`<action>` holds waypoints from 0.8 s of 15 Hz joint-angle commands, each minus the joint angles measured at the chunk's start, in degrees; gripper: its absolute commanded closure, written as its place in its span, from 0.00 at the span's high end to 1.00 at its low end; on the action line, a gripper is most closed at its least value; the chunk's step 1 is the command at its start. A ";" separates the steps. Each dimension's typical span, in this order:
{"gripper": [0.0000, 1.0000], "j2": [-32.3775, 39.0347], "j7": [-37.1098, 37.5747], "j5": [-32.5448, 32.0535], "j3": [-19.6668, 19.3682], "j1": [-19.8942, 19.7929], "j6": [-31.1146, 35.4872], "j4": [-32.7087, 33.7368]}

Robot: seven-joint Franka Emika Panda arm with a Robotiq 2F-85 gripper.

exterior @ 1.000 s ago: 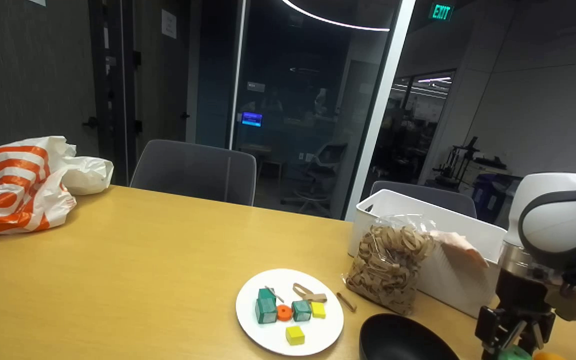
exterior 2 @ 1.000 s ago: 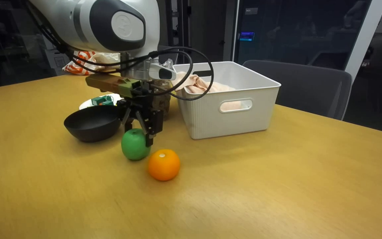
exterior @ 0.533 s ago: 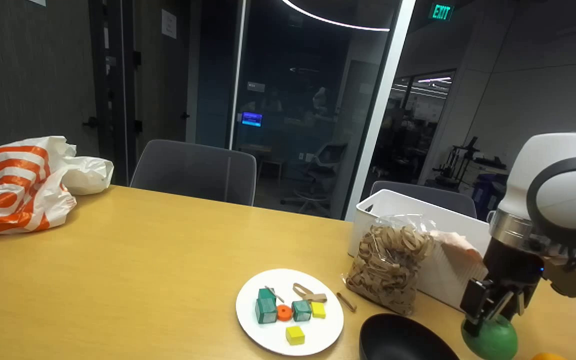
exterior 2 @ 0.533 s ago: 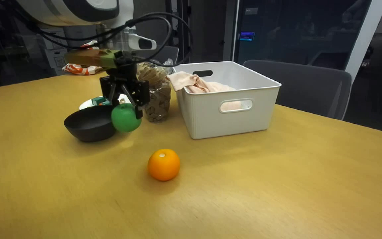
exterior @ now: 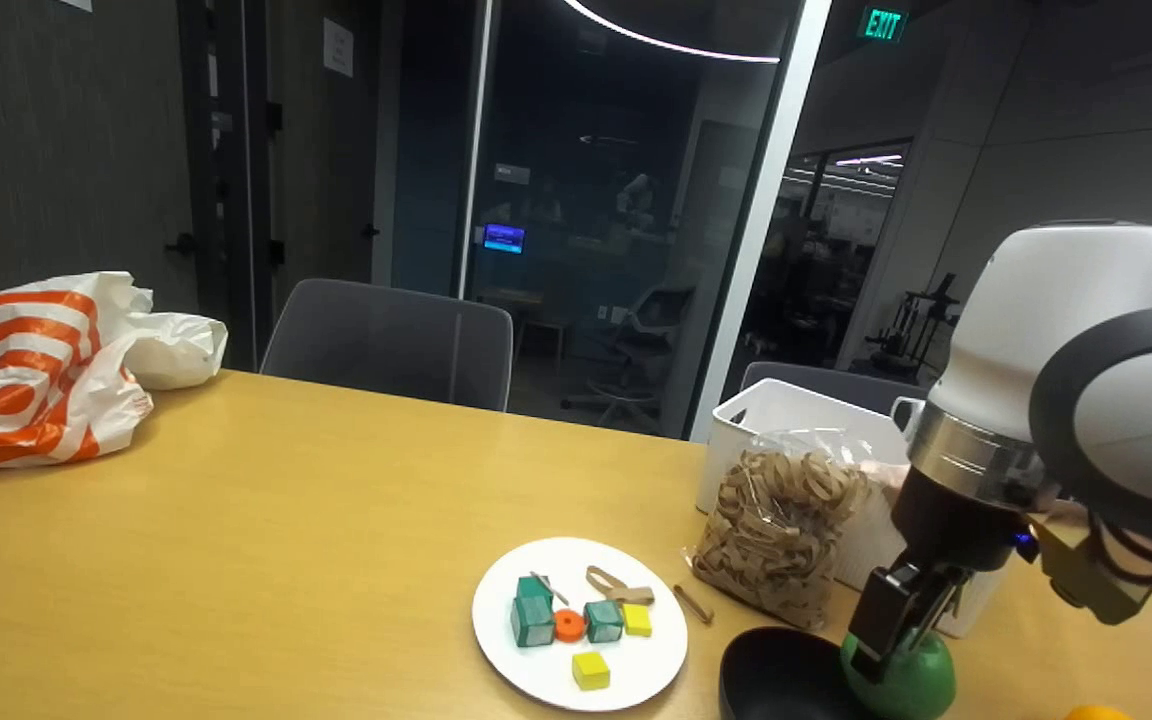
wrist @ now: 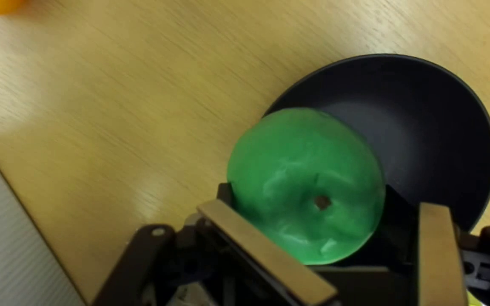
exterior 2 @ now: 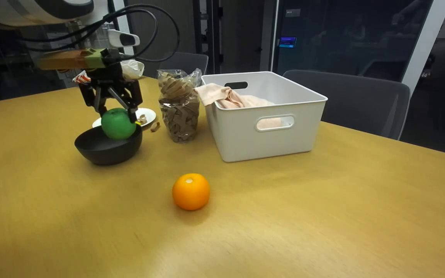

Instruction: Pick up the black bowl and pour all its contents onto the white paper plate, pick up the orange and green apple toys and put them into the black bowl one by one

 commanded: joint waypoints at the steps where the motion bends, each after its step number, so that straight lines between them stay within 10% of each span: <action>1: 0.92 2.06 0.94 -2.24 1.90 0.85 4.30 -0.16; 12: 1.00 3.28 4.94 -6.76 -2.12 -5.08 1.72 0.99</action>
